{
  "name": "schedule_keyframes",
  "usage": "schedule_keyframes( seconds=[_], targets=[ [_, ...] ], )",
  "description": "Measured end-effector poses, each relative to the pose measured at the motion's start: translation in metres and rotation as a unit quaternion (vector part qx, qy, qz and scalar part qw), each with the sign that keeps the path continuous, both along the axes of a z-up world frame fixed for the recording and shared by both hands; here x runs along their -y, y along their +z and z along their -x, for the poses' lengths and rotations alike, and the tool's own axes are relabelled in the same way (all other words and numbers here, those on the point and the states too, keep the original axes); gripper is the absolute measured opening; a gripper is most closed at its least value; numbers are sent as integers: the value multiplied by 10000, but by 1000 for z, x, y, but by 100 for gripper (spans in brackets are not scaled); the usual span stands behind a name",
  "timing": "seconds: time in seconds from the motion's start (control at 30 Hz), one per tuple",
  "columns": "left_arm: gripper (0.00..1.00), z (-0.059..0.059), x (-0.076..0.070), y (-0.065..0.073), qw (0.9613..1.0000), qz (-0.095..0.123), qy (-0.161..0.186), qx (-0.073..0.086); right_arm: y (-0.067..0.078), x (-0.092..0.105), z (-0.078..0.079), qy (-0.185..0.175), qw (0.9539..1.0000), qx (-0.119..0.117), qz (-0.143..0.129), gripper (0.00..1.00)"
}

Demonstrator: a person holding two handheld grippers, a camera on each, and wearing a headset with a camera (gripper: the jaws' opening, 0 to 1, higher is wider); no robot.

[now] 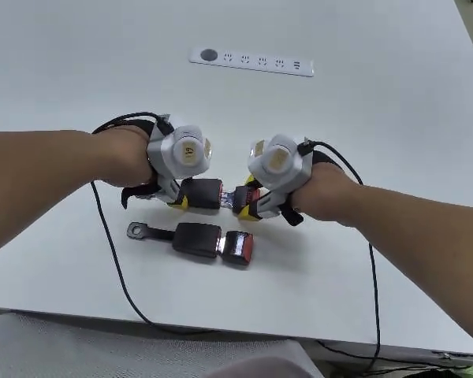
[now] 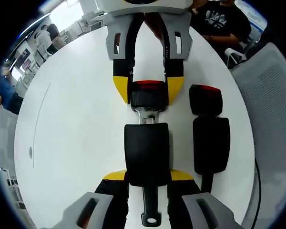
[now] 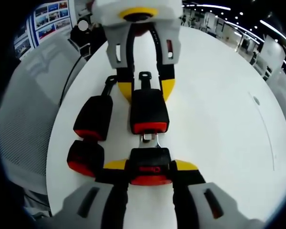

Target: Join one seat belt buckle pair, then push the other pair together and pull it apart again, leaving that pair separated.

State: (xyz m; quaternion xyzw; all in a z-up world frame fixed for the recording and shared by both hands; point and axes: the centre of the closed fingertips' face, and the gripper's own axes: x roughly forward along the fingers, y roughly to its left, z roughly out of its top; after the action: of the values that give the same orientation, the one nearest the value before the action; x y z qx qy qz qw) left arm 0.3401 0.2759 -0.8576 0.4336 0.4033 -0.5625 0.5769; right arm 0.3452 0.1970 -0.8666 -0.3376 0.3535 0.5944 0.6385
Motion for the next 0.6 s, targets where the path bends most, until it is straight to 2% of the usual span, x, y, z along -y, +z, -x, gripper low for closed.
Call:
schedule_keyframes(
  seconds=[0.6],
  targets=[
    [30, 1, 0, 0, 9999, -4, -105, -26, 3, 4, 6, -16, 9999, 67, -122, 36]
  ],
)
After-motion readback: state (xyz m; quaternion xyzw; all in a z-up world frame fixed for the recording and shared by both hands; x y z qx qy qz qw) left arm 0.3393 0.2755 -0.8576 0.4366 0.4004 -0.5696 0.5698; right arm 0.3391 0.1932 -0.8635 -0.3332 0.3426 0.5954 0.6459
